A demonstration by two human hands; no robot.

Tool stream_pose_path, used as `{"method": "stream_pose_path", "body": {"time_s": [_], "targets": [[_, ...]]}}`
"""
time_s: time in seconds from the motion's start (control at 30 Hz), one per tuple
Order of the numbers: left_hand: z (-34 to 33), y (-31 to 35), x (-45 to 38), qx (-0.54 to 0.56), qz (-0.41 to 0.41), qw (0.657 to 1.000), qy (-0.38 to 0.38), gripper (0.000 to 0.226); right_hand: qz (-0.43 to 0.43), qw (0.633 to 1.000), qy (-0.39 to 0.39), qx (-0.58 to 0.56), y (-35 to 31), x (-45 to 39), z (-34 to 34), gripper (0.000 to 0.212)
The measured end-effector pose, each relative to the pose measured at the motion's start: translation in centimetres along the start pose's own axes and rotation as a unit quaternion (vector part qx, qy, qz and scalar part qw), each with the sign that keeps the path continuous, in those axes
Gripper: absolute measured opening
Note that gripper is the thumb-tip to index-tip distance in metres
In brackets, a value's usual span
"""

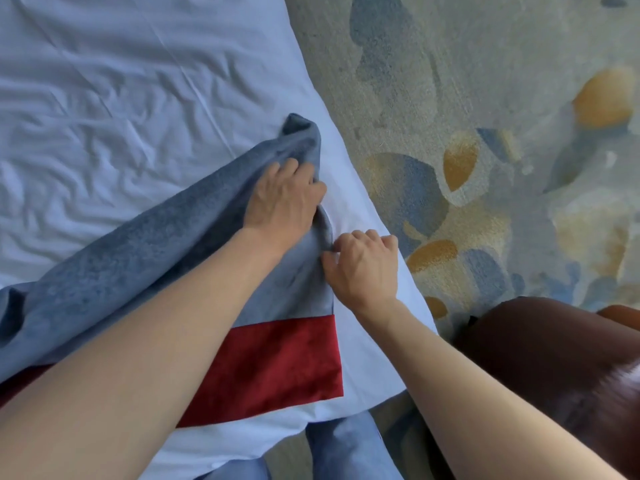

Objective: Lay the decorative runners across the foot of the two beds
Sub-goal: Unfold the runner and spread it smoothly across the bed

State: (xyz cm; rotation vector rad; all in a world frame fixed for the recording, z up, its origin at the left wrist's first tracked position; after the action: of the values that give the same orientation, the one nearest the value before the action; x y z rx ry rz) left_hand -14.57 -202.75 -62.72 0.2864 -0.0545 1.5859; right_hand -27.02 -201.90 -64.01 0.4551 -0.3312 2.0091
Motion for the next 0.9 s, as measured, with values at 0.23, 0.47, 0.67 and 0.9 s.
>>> {"method": "stream_pose_path", "body": {"time_s": [0.23,0.47,0.67,0.9], "targets": [[0.2,2.6,-0.9,-0.033,-0.114,0.992,-0.038,0.018,-0.063,0.996,0.031,-0.057,4.3,-2.5,2.2,0.035],[5.0,2.6,-5.7,-0.018,-0.160,0.987,0.024,0.018,0.015,0.998,-0.035,-0.052,-0.8,0.0,-0.6,0.033],[-0.6,4.6,-1.9,-0.103,-0.247,0.952,-0.149,0.017,-0.003,0.999,0.007,-0.033,1.9,-2.9,0.9,0.023],[-0.6,3.5,-3.2,-0.119,-0.168,0.974,-0.093,0.018,-0.013,1.000,-0.016,-0.017,3.2,-2.4,0.5,0.028]]}}
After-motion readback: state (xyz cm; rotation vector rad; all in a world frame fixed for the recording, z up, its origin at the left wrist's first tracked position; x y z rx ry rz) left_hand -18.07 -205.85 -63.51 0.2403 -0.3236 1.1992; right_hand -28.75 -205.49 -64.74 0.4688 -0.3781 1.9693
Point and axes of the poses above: each hand's wrist, its own x-axis away from the middle knuckle, its own z-axis out of the back of the hand, y = z × x, the point moved 9 cm from there along -x, towards the middle knuckle, and after that the axes turned 9 degrees about -z, right-handed, at the moved point
